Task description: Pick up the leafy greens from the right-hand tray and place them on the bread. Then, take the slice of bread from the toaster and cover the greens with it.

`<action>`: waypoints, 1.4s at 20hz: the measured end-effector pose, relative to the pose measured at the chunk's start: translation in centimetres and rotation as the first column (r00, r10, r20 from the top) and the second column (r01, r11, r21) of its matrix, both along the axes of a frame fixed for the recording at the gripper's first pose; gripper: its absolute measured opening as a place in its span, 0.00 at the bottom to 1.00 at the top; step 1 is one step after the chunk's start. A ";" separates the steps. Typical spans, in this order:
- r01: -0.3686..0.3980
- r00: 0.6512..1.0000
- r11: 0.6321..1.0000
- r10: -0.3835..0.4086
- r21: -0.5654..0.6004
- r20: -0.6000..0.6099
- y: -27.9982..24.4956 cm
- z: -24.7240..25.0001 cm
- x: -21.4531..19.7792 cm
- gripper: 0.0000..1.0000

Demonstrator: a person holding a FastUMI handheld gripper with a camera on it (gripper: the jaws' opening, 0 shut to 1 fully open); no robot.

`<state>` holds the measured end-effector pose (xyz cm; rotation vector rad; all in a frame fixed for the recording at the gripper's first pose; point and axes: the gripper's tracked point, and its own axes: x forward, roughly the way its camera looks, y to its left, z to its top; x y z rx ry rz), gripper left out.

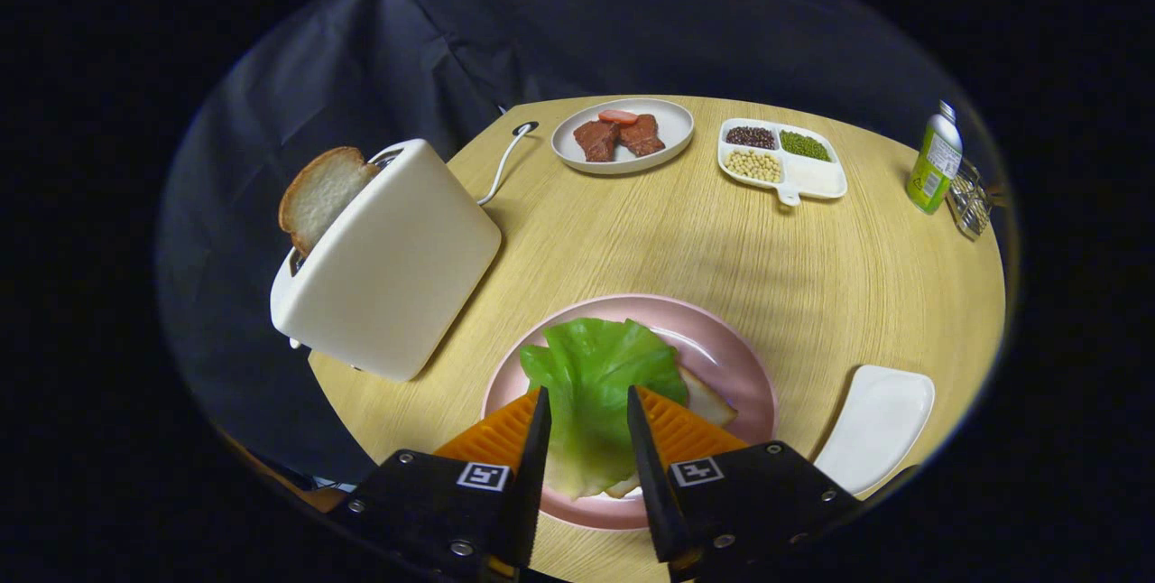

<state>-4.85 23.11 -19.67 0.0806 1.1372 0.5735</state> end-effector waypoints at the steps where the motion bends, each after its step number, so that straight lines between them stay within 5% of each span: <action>1: -0.001 1.000 1.000 0.001 0.006 0.007 0.3 0.6 0.1 0.54; 6: -0.021 0.998 0.999 0.019 0.042 0.055 2.0 4.1 1.4 0.82; 10: -0.045 0.995 0.995 0.036 0.086 0.098 4.8 8.3 2.8 0.96; 19: -0.129 0.988 0.977 0.111 0.167 0.111 12.6 15.2 4.6 0.97; 28: -0.190 0.982 0.969 0.189 0.160 0.023 19.1 15.4 3.7 0.97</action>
